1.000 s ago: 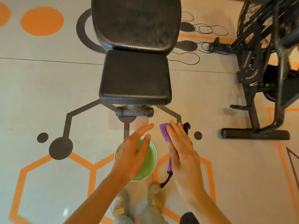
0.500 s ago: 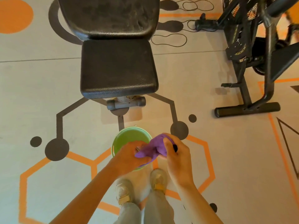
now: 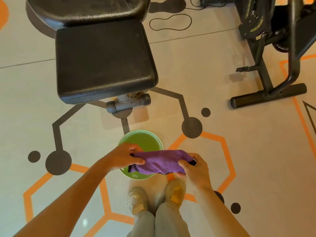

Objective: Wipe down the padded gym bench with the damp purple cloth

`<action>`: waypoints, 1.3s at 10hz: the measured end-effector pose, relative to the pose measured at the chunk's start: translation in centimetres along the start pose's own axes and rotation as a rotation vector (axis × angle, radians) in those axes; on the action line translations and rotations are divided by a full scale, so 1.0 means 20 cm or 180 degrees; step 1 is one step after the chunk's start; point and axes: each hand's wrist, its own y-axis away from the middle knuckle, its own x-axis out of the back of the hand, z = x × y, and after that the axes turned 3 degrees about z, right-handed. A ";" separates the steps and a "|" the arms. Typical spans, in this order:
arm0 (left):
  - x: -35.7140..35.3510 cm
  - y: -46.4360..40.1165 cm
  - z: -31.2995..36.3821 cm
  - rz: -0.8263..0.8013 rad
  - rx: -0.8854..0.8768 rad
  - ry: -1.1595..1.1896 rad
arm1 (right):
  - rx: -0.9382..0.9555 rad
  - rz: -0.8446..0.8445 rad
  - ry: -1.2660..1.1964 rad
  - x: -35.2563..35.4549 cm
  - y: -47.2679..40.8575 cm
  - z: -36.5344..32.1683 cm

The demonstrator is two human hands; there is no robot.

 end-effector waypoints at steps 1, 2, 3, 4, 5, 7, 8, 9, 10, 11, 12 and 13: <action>-0.02 -0.10 -0.05 0.0285 0.0143 0.0209 | -0.0079 0.0170 0.0246 -0.02 -0.15 0.11; -0.06 -0.21 -0.10 0.0464 0.0316 0.0533 | -0.0018 0.0221 0.0430 -0.04 -0.30 0.21; -0.09 -0.33 -0.17 0.0721 0.0353 0.0649 | 0.0098 0.0294 0.0723 -0.09 -0.45 0.33; -0.11 -0.43 -0.24 0.0989 0.0250 0.0768 | 0.0049 0.0233 0.0879 -0.15 -0.58 0.45; -0.14 -0.52 -0.32 0.1110 0.0036 0.0580 | -0.0077 0.0220 0.0805 -0.19 -0.67 0.54; -0.23 -0.66 -0.38 0.1357 -0.0098 -0.0187 | 0.0022 0.0312 0.1080 -0.24 -0.79 0.62; -0.27 -0.70 -0.40 0.1505 -0.0197 -0.0337 | 0.0032 0.0353 0.1146 -0.26 -0.85 0.65; -0.31 -0.72 -0.41 0.1457 -0.0261 -0.0325 | -0.0022 0.0334 0.1226 -0.29 -0.90 0.68; -0.36 -0.74 -0.42 0.1346 -0.0326 -0.0454 | -0.0013 0.0284 0.1435 -0.32 -0.92 0.71; -0.40 -0.76 -0.43 0.1132 -0.0354 -0.0525 | -0.0065 0.0224 0.1711 -0.34 -0.91 0.72; -0.42 -0.75 -0.43 0.1179 -0.0309 -0.0633 | -0.0095 0.0194 0.1974 -0.33 -0.89 0.70; -0.40 -0.70 -0.43 0.1353 -0.0210 -0.0896 | -0.0162 0.0190 0.2005 -0.26 -0.83 0.71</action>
